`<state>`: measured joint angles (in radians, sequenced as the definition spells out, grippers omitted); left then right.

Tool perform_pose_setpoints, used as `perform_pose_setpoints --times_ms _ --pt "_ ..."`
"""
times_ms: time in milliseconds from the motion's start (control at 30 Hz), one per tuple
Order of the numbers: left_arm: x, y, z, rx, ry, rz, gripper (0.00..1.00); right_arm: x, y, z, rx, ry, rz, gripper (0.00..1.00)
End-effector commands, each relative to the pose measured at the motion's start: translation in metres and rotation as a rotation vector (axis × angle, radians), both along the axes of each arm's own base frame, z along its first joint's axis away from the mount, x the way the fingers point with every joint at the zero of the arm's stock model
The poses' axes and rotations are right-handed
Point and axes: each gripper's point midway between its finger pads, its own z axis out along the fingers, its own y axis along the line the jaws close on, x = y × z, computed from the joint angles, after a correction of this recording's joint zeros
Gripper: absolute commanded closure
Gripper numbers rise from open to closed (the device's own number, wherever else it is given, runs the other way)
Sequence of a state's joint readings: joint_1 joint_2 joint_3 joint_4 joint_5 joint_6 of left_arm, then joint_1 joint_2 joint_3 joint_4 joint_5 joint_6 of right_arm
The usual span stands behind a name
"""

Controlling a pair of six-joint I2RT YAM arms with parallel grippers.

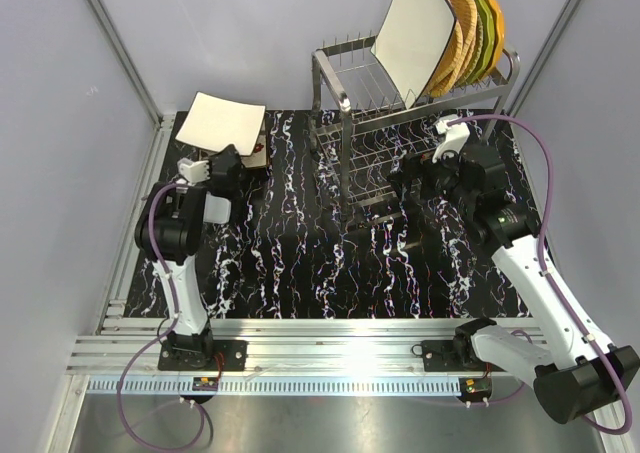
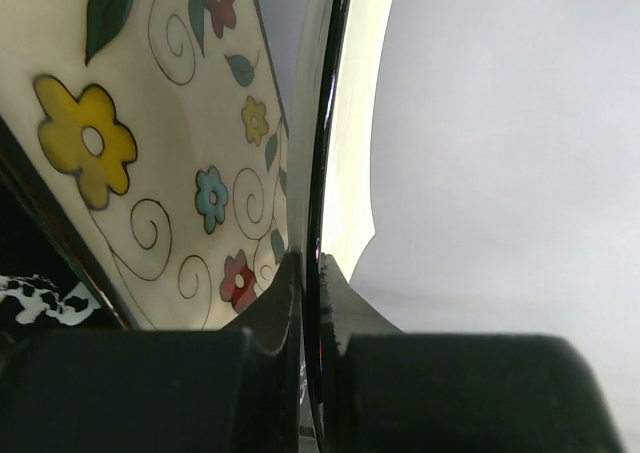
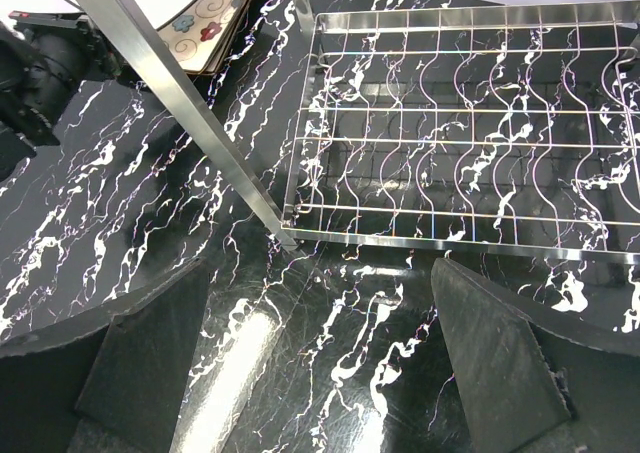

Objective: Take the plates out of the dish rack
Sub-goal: Place the plate on the table

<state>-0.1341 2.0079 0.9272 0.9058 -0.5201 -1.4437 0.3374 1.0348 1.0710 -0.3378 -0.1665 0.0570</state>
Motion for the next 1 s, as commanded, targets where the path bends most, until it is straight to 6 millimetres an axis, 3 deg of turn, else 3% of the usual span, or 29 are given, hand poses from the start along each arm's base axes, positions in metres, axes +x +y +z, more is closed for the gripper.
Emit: perform_pose_setpoints --times_ms 0,667,967 --pt "0.011 0.012 0.098 -0.114 -0.322 0.155 0.95 0.004 -0.005 0.018 0.019 -0.069 -0.023 0.00" --pt "0.014 0.002 0.067 -0.157 -0.205 0.262 0.89 0.001 -0.011 0.026 0.035 -0.080 -0.037 0.00" --pt "0.019 -0.012 0.051 -0.168 -0.146 0.234 0.70 -0.001 -0.014 0.032 0.041 -0.089 -0.045 0.00"
